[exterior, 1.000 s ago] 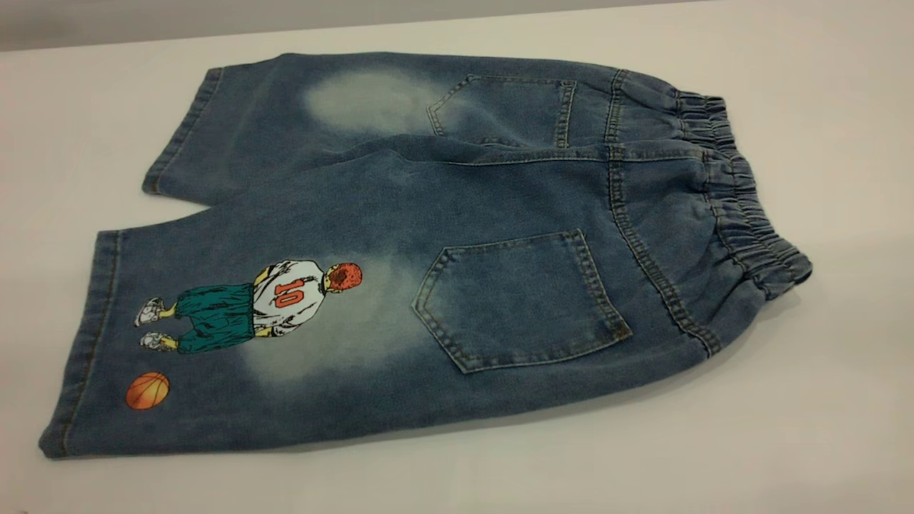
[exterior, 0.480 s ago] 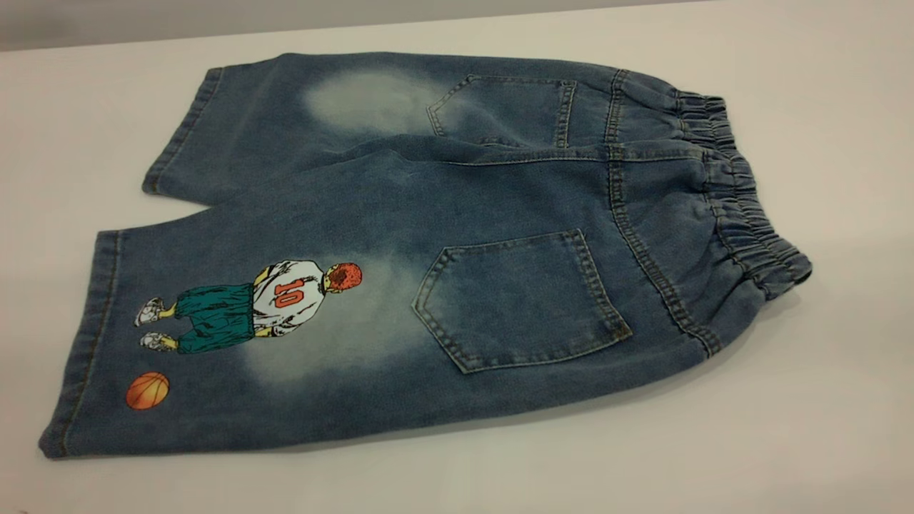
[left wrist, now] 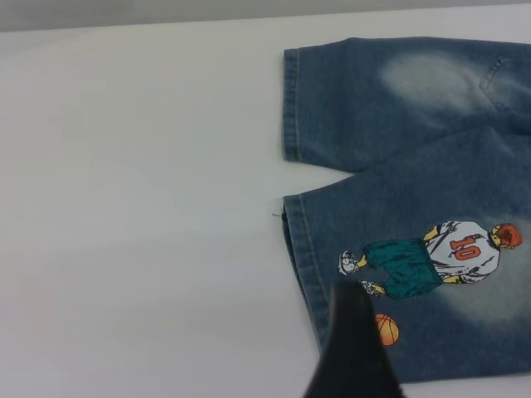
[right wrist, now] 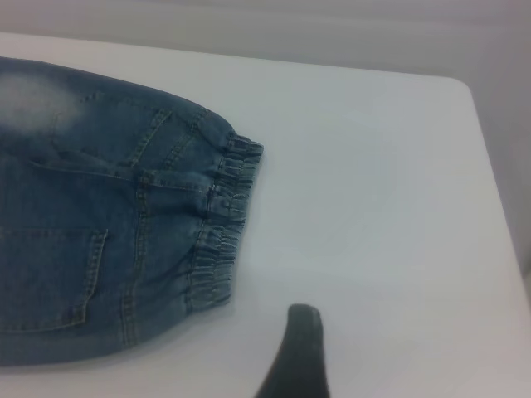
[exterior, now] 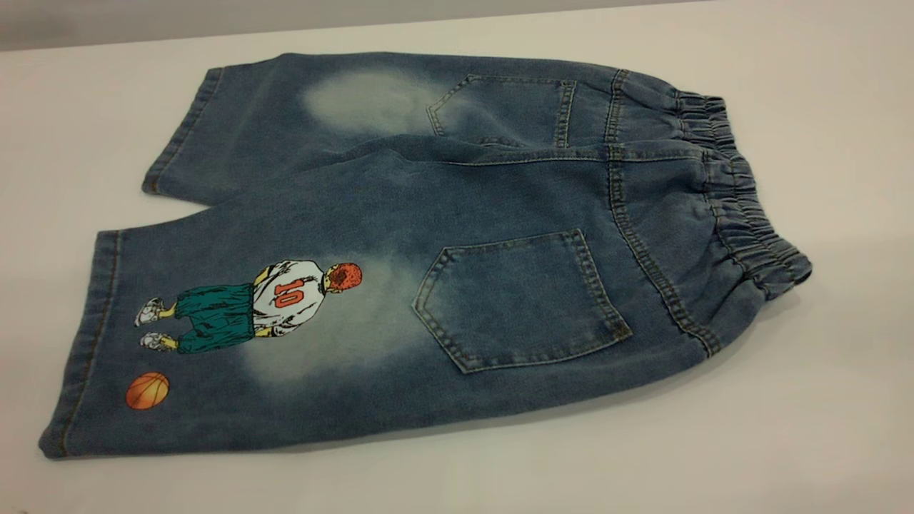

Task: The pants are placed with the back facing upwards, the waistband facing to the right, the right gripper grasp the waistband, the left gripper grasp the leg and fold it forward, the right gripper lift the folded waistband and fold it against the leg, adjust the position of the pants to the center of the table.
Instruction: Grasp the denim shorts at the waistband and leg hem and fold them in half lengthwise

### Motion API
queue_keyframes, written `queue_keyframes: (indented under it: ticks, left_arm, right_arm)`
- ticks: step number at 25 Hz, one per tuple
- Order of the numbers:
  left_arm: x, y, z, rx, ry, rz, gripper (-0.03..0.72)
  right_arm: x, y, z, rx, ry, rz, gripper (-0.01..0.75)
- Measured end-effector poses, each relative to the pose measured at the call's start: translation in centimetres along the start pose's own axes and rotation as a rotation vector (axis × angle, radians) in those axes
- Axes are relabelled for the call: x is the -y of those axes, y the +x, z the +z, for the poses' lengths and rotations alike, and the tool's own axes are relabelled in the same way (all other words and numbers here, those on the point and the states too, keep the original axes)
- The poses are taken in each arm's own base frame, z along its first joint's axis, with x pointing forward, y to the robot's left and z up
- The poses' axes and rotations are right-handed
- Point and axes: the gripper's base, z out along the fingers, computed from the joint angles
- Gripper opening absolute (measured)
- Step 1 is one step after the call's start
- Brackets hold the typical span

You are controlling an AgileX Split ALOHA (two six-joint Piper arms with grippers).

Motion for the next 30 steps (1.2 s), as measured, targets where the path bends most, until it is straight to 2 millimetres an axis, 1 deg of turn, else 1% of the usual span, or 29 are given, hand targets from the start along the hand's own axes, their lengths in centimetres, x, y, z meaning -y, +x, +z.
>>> queue_keyframes:
  ticks: [15, 17, 19, 22, 24, 27, 30]
  left_arm:
    - [0.0, 0.0, 0.0, 0.005, 0.0, 0.0, 0.462]
    - [0.0, -0.3, 0.0, 0.003, -0.001, -0.004, 0.462]
    - [-0.1, -1.1, 0.0, 0.022, -0.002, -0.022, 0.462]
    - [-0.2, -3.0, 0.3, 0.047, -0.003, -0.079, 0.462]
    - [-0.3, -4.4, 0.7, 0.053, -0.005, -0.093, 0.462]
    - [-0.5, -6.6, 1.9, 0.02, 0.002, -0.104, 0.462]
    - [-0.5, -9.0, 3.6, 0.018, 0.03, -0.139, 0.462]
  right_arm:
    - [0.0, 0.0, 0.0, 0.001, -0.001, 0.001, 0.58]
    - [0.0, 0.0, 0.0, 0.003, -0.005, 0.006, 0.58]
    - [0.0, -0.4, -0.3, 0.031, -0.005, 0.023, 0.577]
    - [-0.2, -1.9, -1.1, 0.125, -0.026, 0.062, 0.568]
    - [-0.3, -3.5, -1.3, 0.161, -0.055, 0.082, 0.563]
    - [-0.7, -6.2, -0.7, 0.157, -0.101, 0.116, 0.559]
    - [-0.9, -8.8, 0.7, 0.134, -0.133, 0.15, 0.559]
